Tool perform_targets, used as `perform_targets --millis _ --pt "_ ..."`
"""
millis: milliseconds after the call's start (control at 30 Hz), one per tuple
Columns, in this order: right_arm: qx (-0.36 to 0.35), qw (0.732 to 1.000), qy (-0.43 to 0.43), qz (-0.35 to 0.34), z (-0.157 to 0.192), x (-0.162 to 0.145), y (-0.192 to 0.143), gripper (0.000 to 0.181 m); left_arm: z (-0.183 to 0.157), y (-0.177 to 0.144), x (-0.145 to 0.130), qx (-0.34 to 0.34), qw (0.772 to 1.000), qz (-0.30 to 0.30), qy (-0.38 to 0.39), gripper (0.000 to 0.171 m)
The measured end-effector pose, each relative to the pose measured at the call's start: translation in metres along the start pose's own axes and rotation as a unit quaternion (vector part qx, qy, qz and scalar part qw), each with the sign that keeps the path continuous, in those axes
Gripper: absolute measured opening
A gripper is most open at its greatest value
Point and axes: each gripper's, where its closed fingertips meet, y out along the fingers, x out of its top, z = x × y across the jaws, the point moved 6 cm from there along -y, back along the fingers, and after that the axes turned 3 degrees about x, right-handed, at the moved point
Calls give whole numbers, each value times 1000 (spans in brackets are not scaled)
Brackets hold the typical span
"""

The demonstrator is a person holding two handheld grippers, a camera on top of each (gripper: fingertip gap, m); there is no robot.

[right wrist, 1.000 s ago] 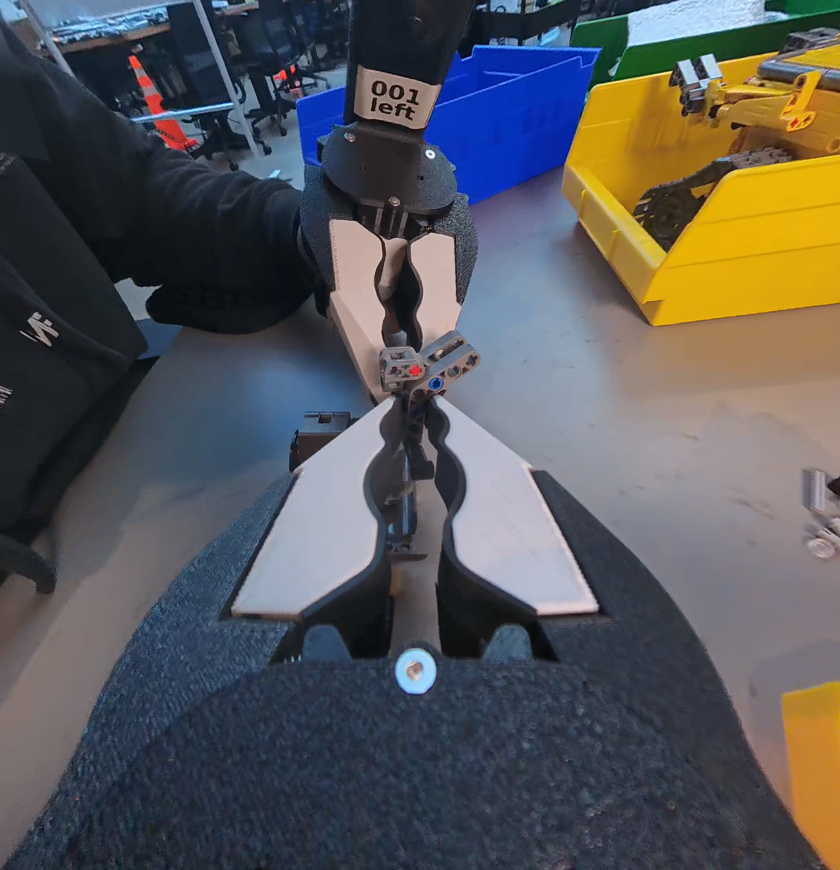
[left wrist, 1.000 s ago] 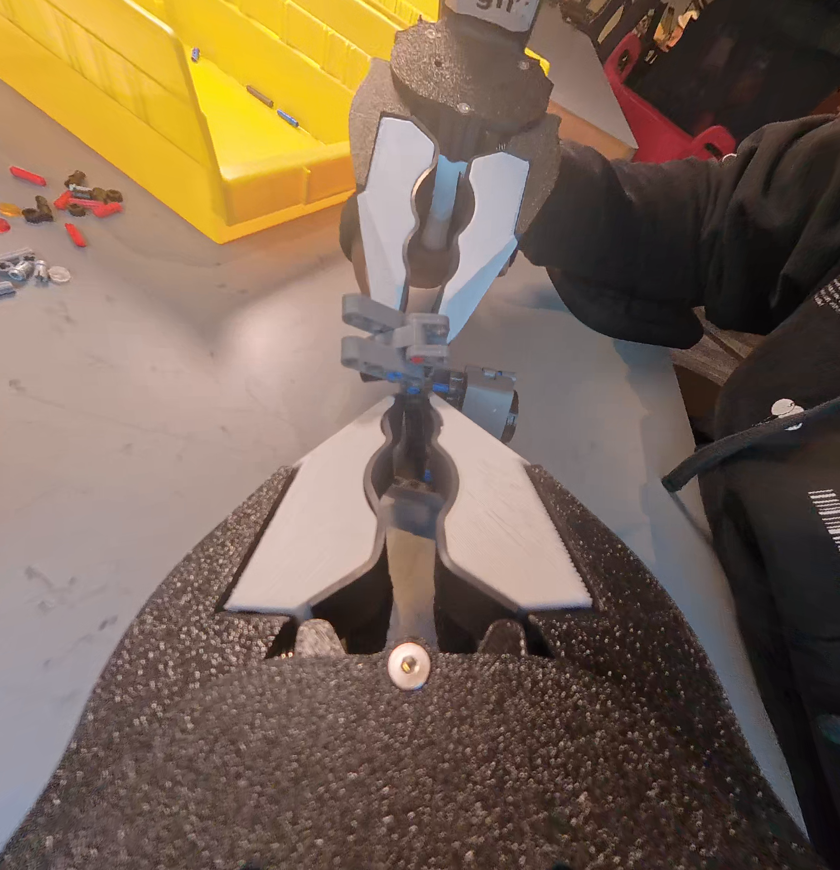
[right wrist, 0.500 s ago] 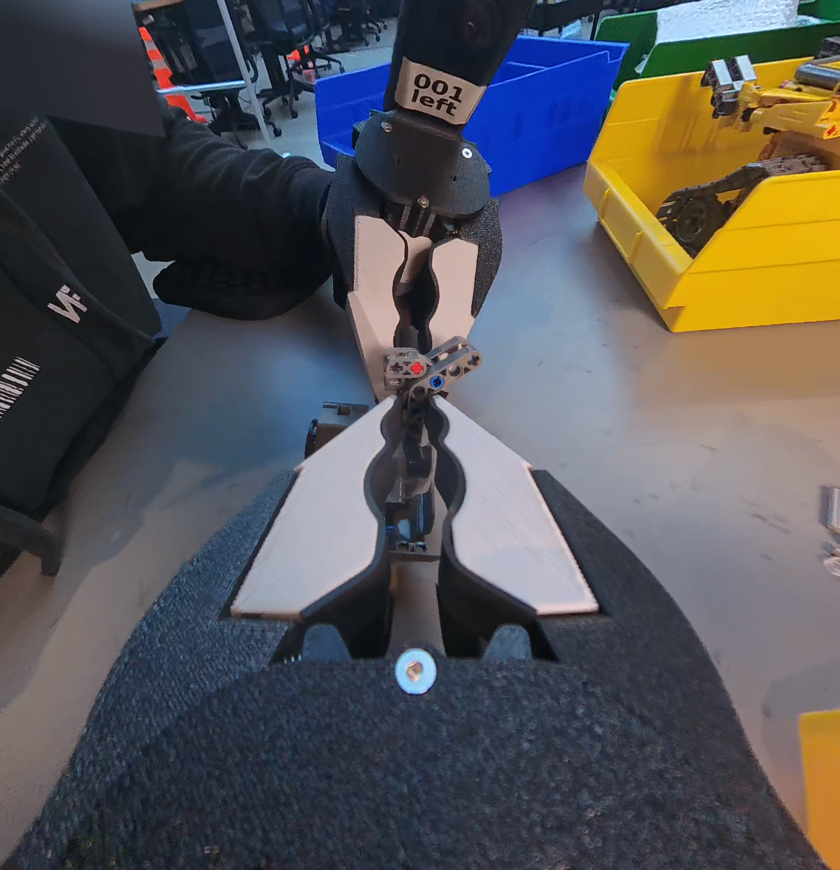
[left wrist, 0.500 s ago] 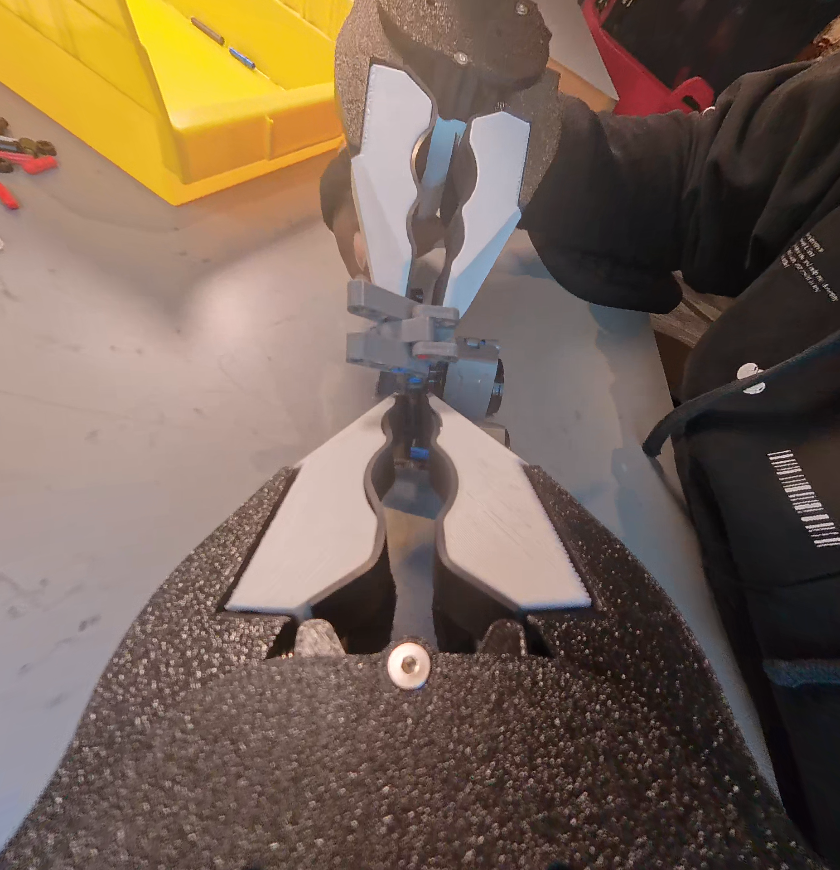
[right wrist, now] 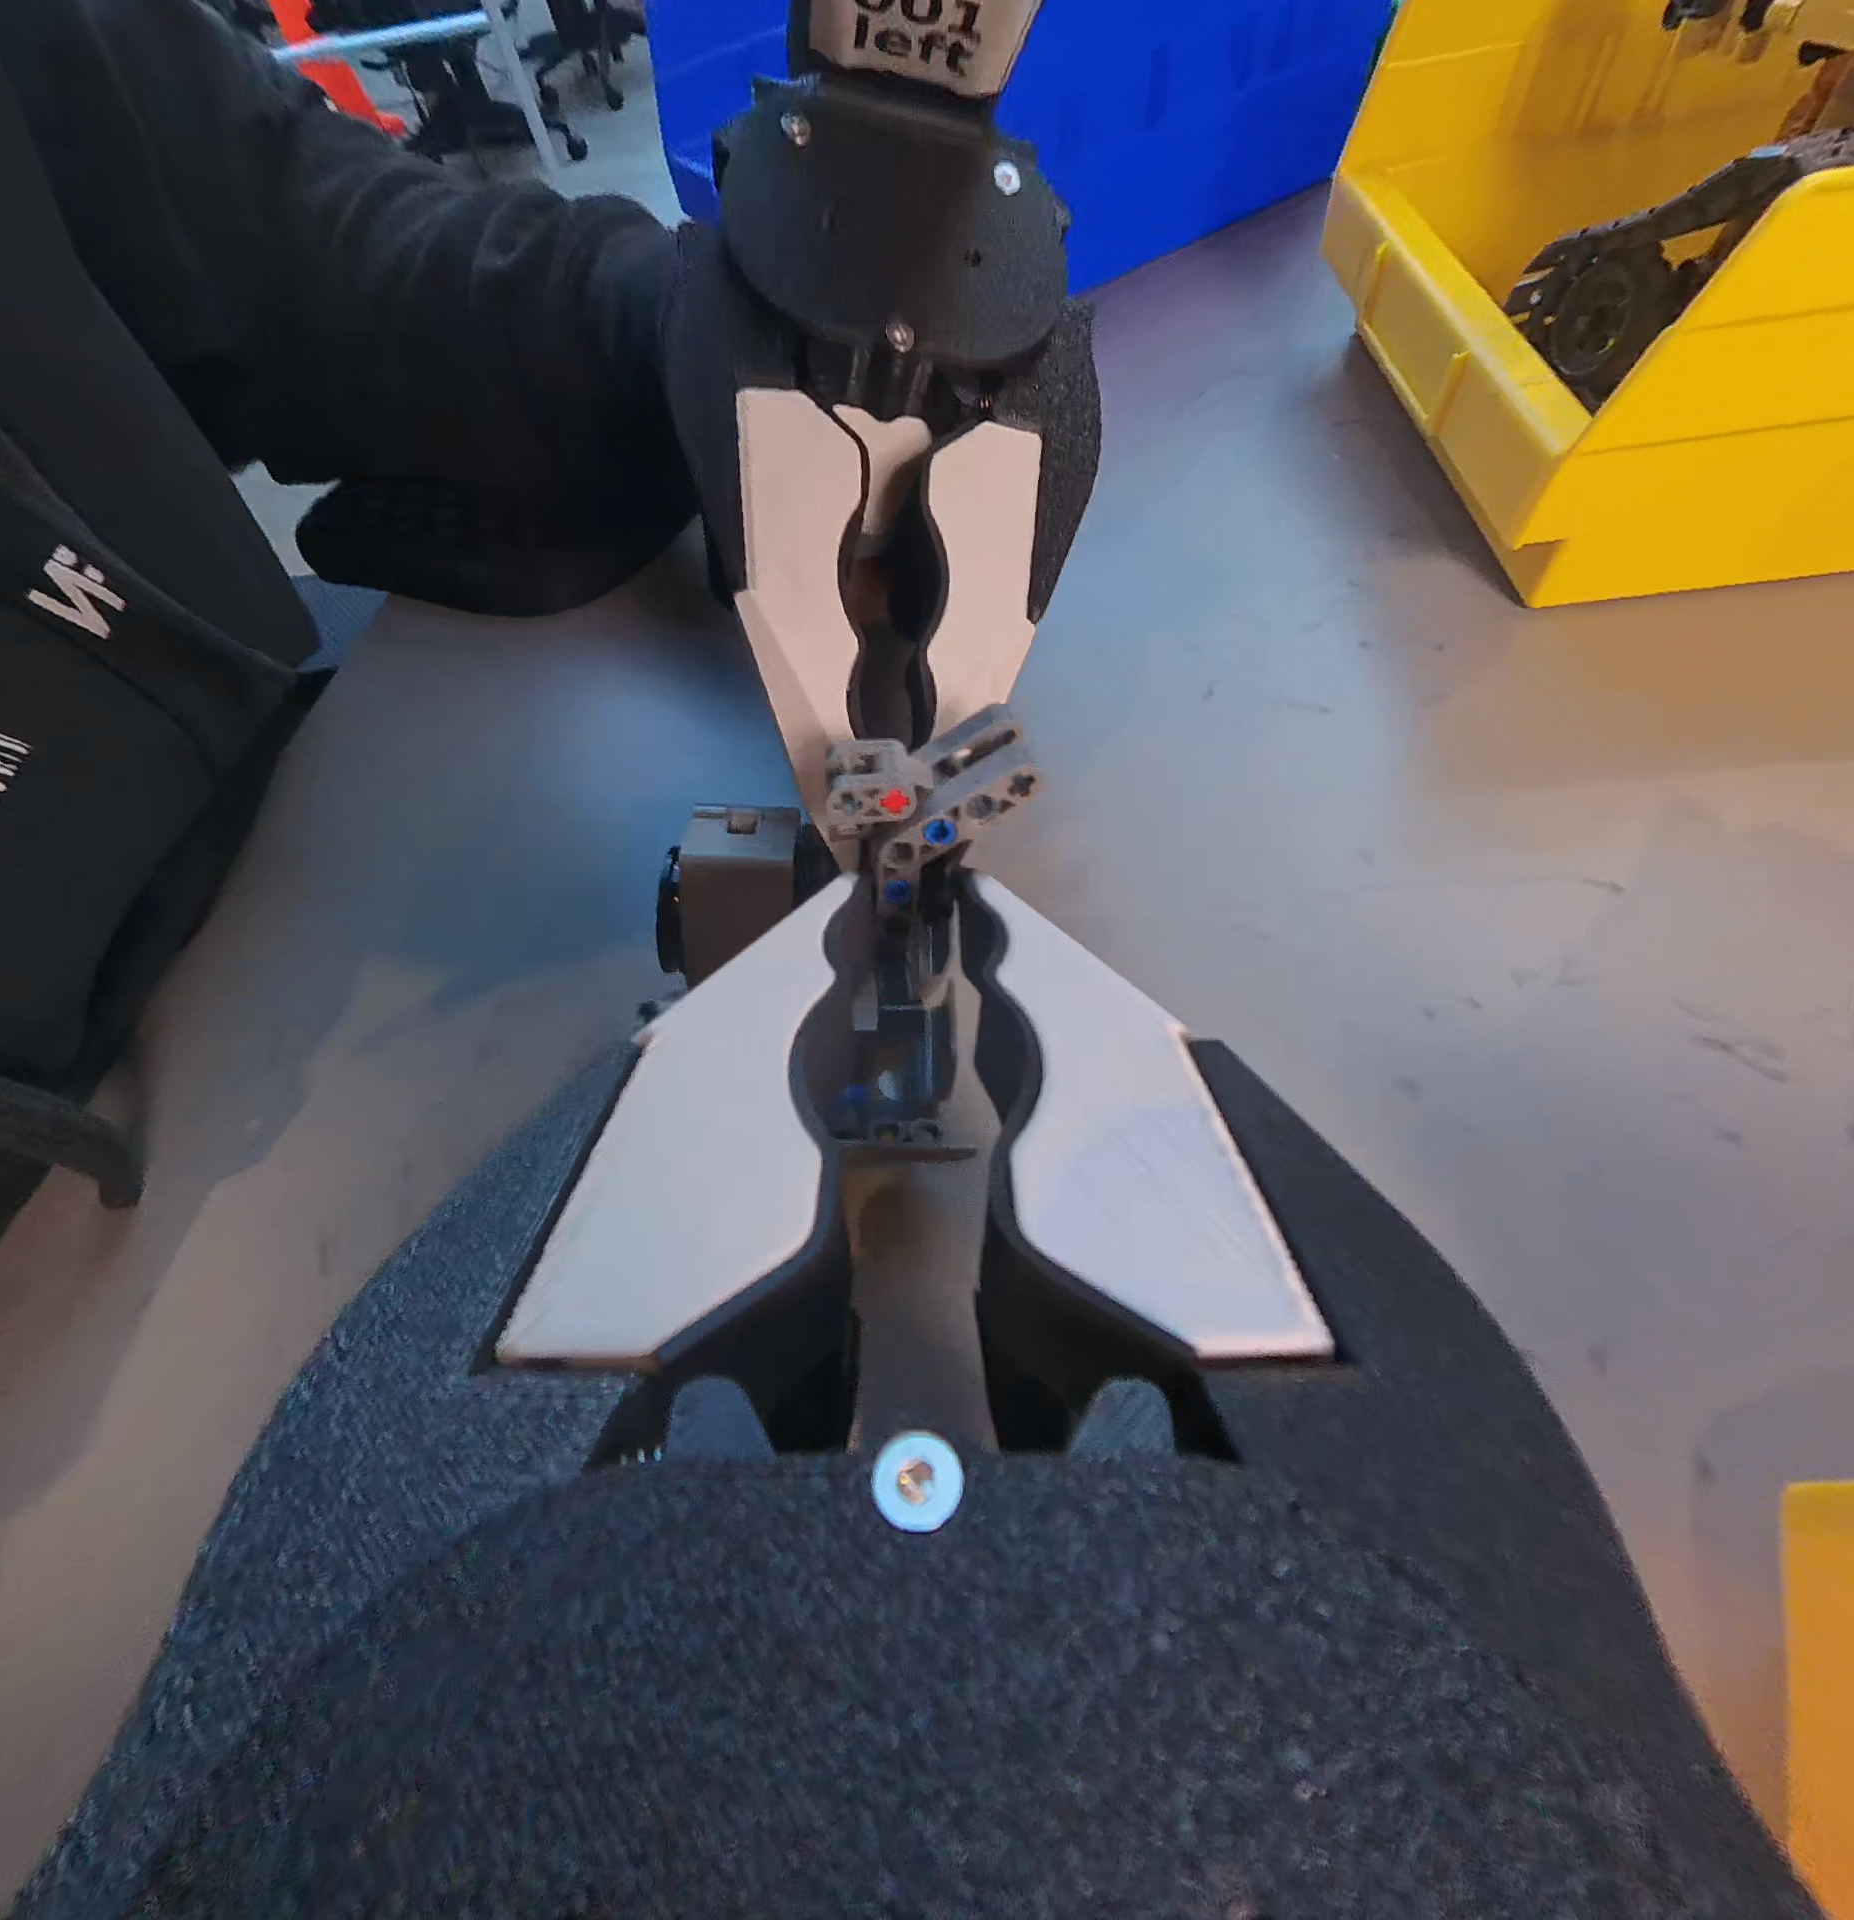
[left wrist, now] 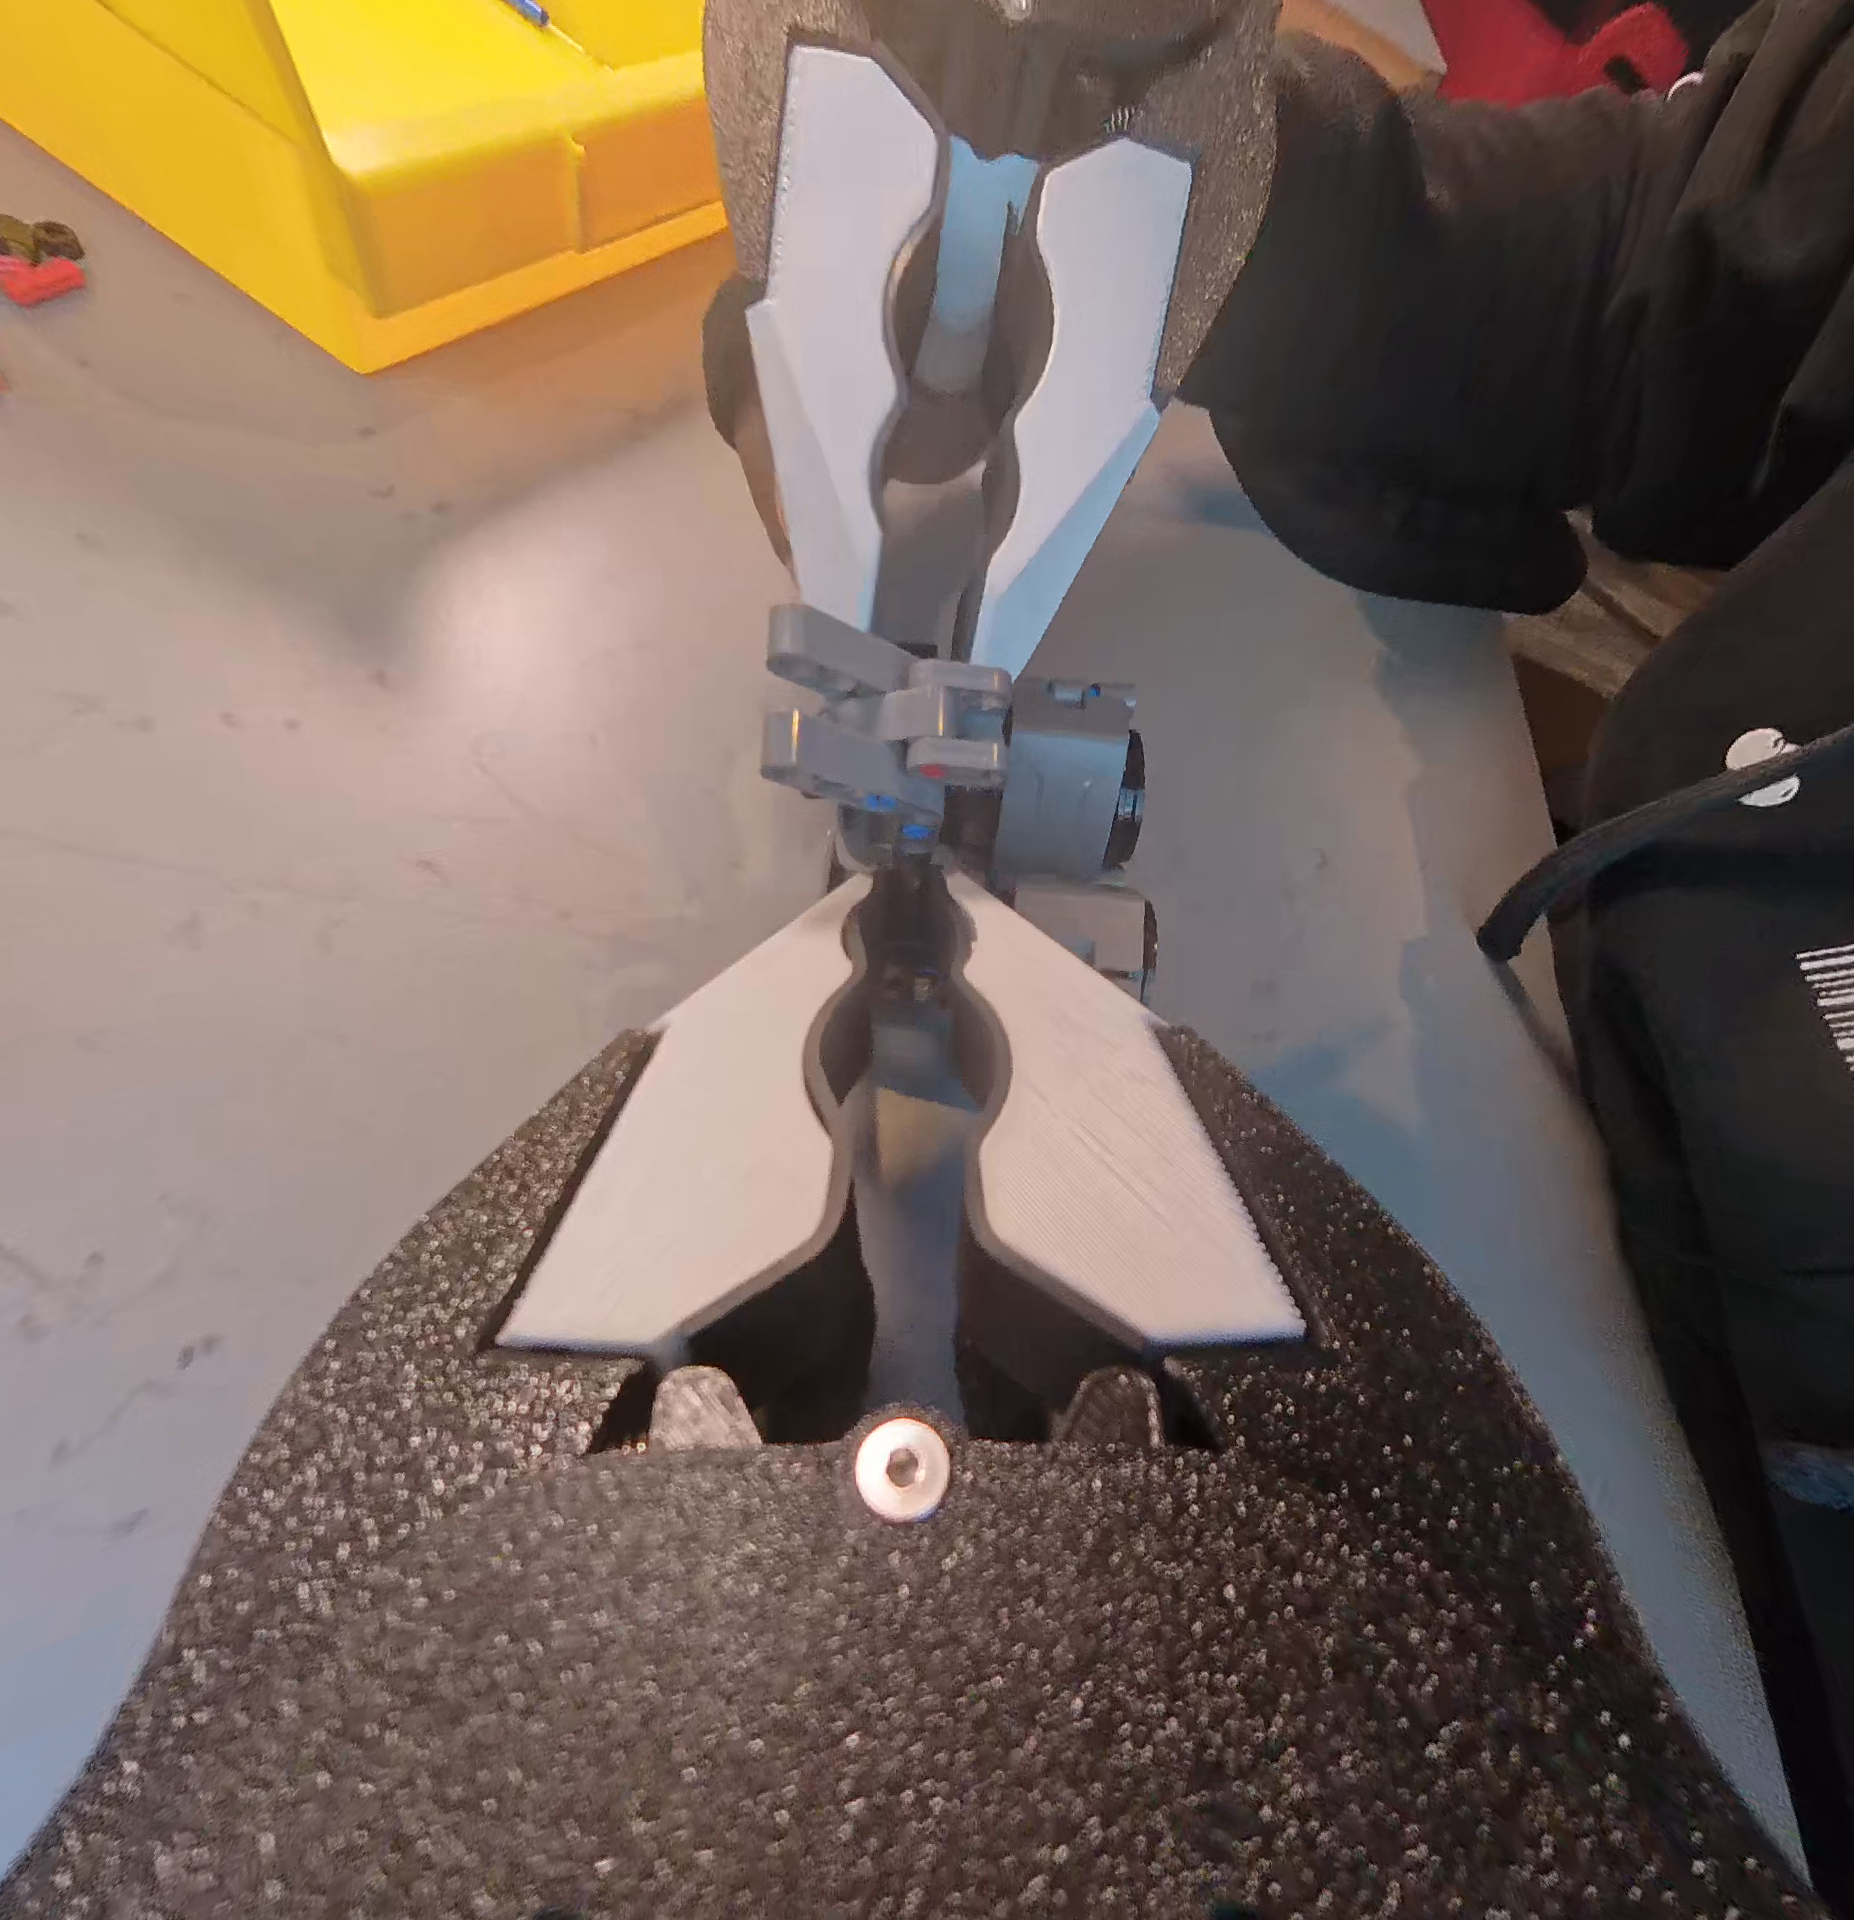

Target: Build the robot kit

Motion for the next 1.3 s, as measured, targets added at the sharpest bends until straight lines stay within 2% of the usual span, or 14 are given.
perform_targets --millis 167,200,267,400,433,533,633,767,800,900,1300 --pt "-10 999 -23 37 1 1 6 41 -4 2 1 -7 1000 17 15 6" --pt "-5 999 -28 42 2 1 10 41 -4 4 2 -9 1000 20 15 6" --pt "-1 998 -40 44 4 1 15 21 -4 5 3 -10 1000 23 13 6" --pt "4 1000 -11 21 0 3 11 20 -2 -1 5 -6 1000 -2 -3 6" --pt "5 1000 -10 24 0 1 10 21 0 -6 6 -1 1000 -9 -5 10" --pt "3 1000 -5 21 1 -1 11 21 1 -24 6 -1 999 -26 -27 37" --pt "4 999 -12 35 1 -2 16 21 -5 -23 -6 9 999 13 -35 72" --pt "2 999 -13 45 1 -4 21 21 -14 3 -19 31 996 79 -7 88" --pt "3 999 -11 41 1 -3 21 21 -16 5 -19 31 996 80 0 89" --pt "8 999 -11 34 3 -1 20 20 -21 6 -18 12 997 71 3 72" --pt "45 998 -32 38 3 4 24 19 -19 6 -18 -18 997 63 40 71"
